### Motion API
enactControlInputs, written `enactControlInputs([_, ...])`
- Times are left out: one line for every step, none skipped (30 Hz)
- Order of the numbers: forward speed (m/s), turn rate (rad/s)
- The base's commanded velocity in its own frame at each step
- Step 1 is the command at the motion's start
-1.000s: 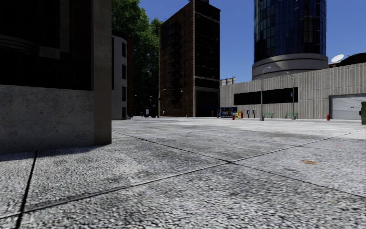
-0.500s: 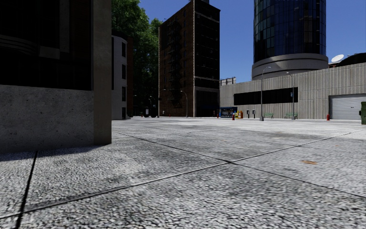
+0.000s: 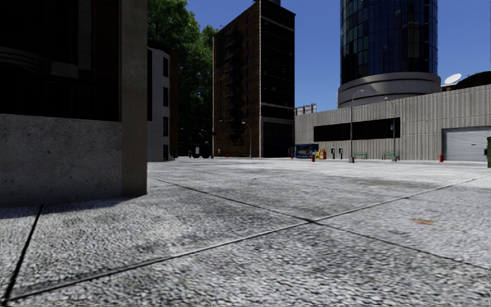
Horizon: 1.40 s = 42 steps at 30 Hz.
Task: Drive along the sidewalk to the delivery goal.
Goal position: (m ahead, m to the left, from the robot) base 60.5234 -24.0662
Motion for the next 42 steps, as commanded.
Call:
enactControlInputs([2.0,0.0])
enactControlInputs([2.0,0.0])
enactControlInputs([2.0,0.0])
enactControlInputs([2.0,0.0])
enactControlInputs([2.0,0.0])
enactControlInputs([2.0,0.0])
enactControlInputs([2.0,0.0])
enactControlInputs([2.0,0.0])
enactControlInputs([2.0,0.0])
enactControlInputs([2.0,0.0])
enactControlInputs([2.0,0.0])
enactControlInputs([2.0,0.0])
enactControlInputs([2.0,0.0])
enactControlInputs([2.0,0.0])
enactControlInputs([2.0,0.0])
enactControlInputs([2.0,0.0])
enactControlInputs([2.0,0.0])
enactControlInputs([2.0,0.0])
enactControlInputs([1.97,0.0])
enactControlInputs([1.96,0.0])
enactControlInputs([1.96,0.0])
enactControlInputs([1.96,0.0])
enactControlInputs([1.96,0.0])
enactControlInputs([1.95,0.0])
enactControlInputs([1.95,0.0])
enactControlInputs([1.95,0.0])
enactControlInputs([1.94,0.0])
enactControlInputs([1.94,0.0])
enactControlInputs([1.94,0.0])
enactControlInputs([1.94,0.0])
enactControlInputs([1.94,0.0])
enactControlInputs([1.94,0.0])
enactControlInputs([1.94,0.0])
enactControlInputs([1.94,0.0])
enactControlInputs([1.94,0.0])
enactControlInputs([1.94,0.0])
enactControlInputs([1.94,0.0])
enactControlInputs([1.94,0.0])
enactControlInputs([1.94,0.0])
enactControlInputs([1.94,0.0])
enactControlInputs([1.94,0.0])
enactControlInputs([1.94,0.0])
